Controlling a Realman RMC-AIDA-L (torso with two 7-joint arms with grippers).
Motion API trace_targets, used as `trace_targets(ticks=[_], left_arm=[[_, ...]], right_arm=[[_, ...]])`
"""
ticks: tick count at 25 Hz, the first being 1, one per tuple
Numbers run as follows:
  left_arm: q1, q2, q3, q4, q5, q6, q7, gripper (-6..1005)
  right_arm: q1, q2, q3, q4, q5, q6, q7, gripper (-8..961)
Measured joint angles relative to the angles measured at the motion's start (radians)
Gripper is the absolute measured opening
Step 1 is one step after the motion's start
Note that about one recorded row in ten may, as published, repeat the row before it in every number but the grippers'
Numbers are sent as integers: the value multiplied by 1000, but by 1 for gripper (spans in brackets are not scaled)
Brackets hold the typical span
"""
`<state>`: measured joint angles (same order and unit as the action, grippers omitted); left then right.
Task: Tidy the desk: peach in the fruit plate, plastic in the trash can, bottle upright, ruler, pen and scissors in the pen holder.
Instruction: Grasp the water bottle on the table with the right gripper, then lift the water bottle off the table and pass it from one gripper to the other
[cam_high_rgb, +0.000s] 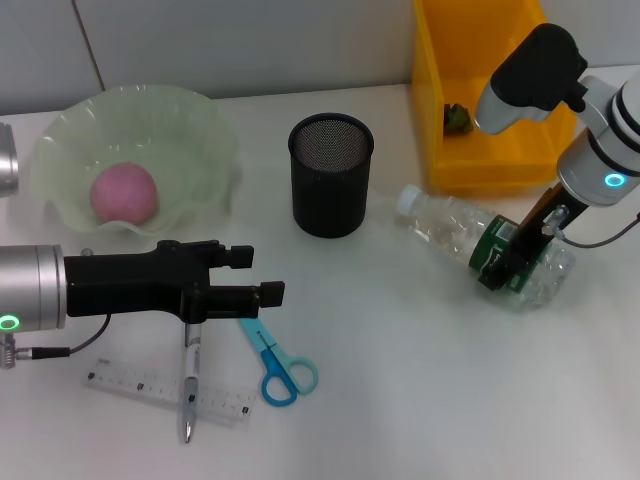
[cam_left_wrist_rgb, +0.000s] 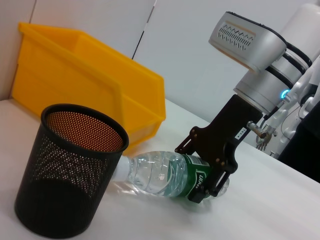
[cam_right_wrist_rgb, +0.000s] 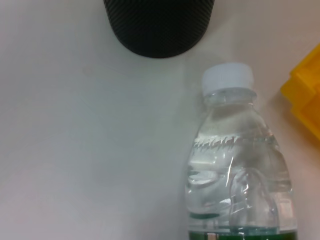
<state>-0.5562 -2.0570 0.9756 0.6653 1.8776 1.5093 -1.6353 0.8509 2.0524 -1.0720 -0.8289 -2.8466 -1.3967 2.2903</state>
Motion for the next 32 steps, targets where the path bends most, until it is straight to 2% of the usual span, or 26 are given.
trace_targets(ticks=[8, 12, 26, 31, 32], left_arm=[[-1, 0, 0, 0, 0, 0, 0, 814], [-1, 0, -10, -1, -1, 0, -1, 814], [-7, 0, -15, 1, -2, 2, -2, 813], [-7, 0, -22, 4, -2, 10, -12, 813], [-7, 0, -22, 4, -2, 10, -12, 813]], right_arm=[[-16, 5, 2, -34, 7, -9, 0, 772], [-86, 24, -6, -165, 55, -43, -35, 772], [-214, 25, -7, -293, 209, -64, -113, 771], [-293, 25, -8, -369, 331, -78, -199, 772], [-326, 26, -8, -397, 392, -82, -237, 772]])
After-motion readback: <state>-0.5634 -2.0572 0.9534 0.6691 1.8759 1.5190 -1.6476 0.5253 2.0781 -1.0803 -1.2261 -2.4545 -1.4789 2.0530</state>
